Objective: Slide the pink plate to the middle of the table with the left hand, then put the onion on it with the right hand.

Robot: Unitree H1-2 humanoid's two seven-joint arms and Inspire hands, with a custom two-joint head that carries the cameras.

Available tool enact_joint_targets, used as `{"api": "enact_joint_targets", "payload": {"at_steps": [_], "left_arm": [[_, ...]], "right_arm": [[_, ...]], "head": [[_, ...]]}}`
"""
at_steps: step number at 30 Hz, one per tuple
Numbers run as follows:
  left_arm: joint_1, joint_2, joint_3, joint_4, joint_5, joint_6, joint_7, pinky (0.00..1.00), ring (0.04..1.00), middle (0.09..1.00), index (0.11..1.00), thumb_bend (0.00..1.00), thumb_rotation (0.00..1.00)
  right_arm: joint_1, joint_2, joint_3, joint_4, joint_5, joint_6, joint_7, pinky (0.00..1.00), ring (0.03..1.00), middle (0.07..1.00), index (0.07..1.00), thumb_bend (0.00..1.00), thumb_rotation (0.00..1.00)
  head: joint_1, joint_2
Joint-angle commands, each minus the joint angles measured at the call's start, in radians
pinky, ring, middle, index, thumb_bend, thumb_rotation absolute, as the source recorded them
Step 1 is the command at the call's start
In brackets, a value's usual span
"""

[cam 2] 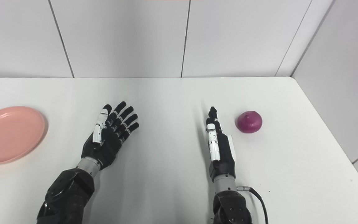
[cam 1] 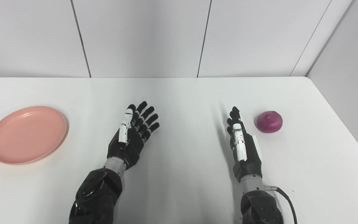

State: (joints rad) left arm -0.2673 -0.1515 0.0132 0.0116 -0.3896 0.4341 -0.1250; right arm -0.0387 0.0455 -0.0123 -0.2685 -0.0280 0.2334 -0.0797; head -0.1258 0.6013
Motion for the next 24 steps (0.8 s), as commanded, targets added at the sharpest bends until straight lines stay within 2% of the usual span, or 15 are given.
{"api": "enact_joint_targets", "payload": {"at_steps": [1,13,17,23,24], "left_arm": [[-0.006,0.001,-0.004,-0.010,0.003,0.011,0.003,0.93,0.936,0.950,0.943,0.44,1.00],[-0.009,-0.002,-0.003,-0.001,0.002,0.009,0.002,0.94,0.943,0.955,0.946,0.44,1.00],[-0.008,-0.007,-0.012,0.008,0.014,-0.003,0.004,0.94,0.945,0.956,0.945,0.44,1.00],[-0.003,-0.041,-0.031,0.027,0.033,-0.030,0.015,0.93,0.938,0.948,0.941,0.44,1.00],[-0.003,-0.045,-0.033,0.030,0.036,-0.034,0.016,0.93,0.938,0.948,0.941,0.44,1.00]], "right_arm": [[-0.019,0.001,0.005,-0.021,-0.009,-0.017,0.002,1.00,0.993,1.000,1.000,0.29,1.00],[-0.016,0.002,0.002,-0.021,-0.001,-0.012,0.003,1.00,0.995,1.000,1.000,0.29,1.00],[-0.016,-0.004,-0.006,-0.017,0.015,-0.014,0.009,1.00,1.000,1.000,1.000,0.29,1.00],[-0.007,-0.038,-0.025,-0.023,0.054,-0.007,0.035,1.00,1.000,1.000,1.000,0.30,1.00],[-0.007,-0.042,-0.027,-0.023,0.059,-0.007,0.038,1.00,1.000,1.000,1.000,0.30,1.00]], "head": [[0.001,0.000],[0.028,-0.014],[0.074,-0.022],[0.222,-0.061],[0.222,-0.061]]}}
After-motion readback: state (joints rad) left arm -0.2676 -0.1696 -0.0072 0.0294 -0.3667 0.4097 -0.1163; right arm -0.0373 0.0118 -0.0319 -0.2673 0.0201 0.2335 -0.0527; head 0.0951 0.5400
